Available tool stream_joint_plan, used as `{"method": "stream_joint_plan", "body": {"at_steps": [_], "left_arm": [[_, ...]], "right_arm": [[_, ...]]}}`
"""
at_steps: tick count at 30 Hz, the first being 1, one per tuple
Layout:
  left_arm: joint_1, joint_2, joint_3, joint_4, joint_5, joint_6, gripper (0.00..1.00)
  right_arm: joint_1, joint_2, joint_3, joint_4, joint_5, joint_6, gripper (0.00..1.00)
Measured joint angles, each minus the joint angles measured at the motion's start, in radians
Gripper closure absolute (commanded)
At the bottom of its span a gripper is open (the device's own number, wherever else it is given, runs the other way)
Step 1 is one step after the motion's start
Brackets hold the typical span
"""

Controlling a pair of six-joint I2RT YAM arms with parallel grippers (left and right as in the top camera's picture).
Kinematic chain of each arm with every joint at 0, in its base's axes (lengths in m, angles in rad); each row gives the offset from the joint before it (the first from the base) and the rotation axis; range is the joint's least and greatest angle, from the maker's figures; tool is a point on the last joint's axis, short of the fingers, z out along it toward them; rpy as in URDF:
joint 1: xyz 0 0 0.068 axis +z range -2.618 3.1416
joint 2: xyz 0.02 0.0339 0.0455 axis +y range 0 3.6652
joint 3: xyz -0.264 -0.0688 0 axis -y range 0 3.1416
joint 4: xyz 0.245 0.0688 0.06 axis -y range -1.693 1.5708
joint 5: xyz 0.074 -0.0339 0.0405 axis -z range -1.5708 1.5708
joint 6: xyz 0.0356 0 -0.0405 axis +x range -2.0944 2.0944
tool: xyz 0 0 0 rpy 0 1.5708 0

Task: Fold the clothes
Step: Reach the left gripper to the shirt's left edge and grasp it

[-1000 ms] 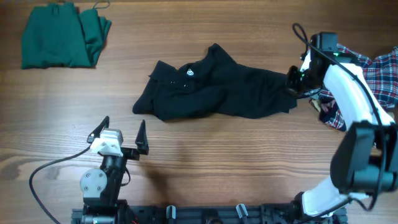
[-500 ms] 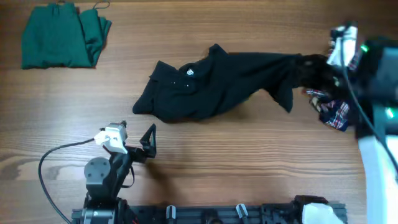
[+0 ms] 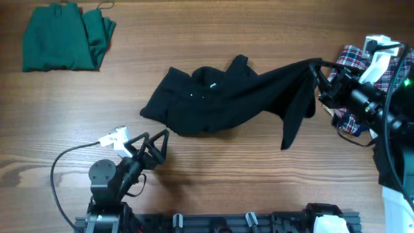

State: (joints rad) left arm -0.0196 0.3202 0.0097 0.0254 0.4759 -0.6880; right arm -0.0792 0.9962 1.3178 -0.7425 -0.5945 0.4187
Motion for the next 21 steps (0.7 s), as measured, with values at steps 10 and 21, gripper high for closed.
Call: {"method": "stream_joint_plan", "body": {"at_steps": [10,21], "left_arm": [[0.0,0.218,-0.001,-0.034,0.01,-0.463,0.0],[-0.002,0.436,-0.003,0.291,0.076,-0.477,0.01]], "right_arm": [[0.0,0.02,0.0,0.0,-0.016,0.007,0.96],[0.0,0.021,0.0,-0.003,-0.018,0.007,0.96]]}}
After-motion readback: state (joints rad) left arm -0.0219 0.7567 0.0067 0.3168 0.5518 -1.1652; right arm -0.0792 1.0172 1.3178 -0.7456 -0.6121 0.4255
